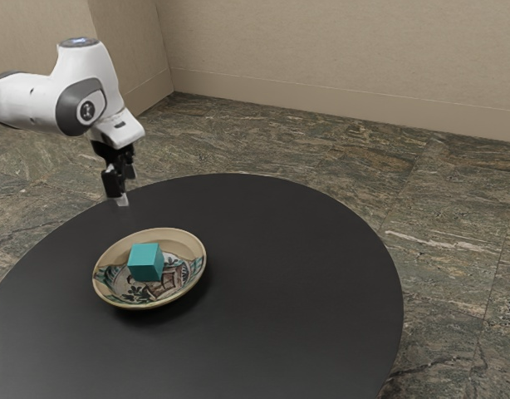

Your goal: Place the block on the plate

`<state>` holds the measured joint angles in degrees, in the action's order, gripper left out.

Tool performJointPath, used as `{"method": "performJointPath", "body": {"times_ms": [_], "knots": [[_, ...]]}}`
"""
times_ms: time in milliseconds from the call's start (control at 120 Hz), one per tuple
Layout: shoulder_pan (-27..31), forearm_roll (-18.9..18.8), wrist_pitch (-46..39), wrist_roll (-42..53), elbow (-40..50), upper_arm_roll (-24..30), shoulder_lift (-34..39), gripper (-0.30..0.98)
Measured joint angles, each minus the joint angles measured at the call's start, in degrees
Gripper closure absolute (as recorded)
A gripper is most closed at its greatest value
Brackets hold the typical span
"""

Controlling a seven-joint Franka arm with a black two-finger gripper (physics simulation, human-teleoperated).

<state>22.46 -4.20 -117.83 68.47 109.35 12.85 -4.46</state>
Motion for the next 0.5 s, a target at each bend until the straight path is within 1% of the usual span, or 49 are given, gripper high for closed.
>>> {"method": "performJointPath", "body": {"times_ms": [358,500], "knots": [[-0.75,-0.53,7.12,-4.09,-5.89,-0.18,1.81,0.0],[-1.31,-0.71,10.67,-6.6,-10.96,-0.28,1.51,0.0]]}}
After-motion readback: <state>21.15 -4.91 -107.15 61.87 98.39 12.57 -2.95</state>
